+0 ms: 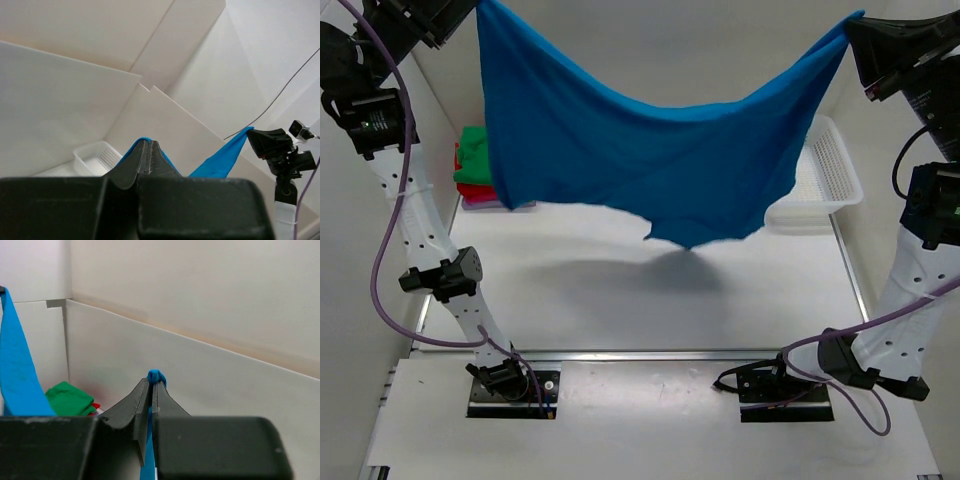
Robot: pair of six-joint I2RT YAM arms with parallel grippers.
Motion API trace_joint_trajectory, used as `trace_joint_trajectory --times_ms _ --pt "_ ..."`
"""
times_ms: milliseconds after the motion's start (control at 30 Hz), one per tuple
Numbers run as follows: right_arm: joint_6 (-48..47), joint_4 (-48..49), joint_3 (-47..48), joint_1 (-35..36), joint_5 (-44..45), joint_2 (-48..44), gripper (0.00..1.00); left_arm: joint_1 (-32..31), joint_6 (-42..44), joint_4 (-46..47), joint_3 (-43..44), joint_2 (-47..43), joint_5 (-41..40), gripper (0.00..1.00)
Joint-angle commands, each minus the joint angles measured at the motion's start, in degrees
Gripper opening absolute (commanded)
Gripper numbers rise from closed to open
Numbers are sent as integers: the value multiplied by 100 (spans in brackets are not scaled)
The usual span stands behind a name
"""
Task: Fold and stack the t-shirts
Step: Flatten out the tshirt
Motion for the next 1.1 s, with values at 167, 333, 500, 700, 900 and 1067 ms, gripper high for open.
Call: trace_joint_trajectory --times_ms 167,333,500,700,900,1067 --pt "-103 37 -262 585 131 352 0 -341 669 -2041 78 157 100 0" --pt "-339 -216 -141 795 350 1167 0 -622 1364 -2977 61 736 -330 0" --pt "-744 -341 317 990 711 2127 0 -816 1278 -2198 69 1388 -699 0" --pt "-509 211 695 464 501 2155 0 -334 478 -649 69 1363 -595 0" --pt "135 828 678 -153 -124 1892 0 -69 407 -288 17 906 -533 0" --pt "-725 196 293 487 419 1873 0 -394 2197 -2200 69 492 -1302 0"
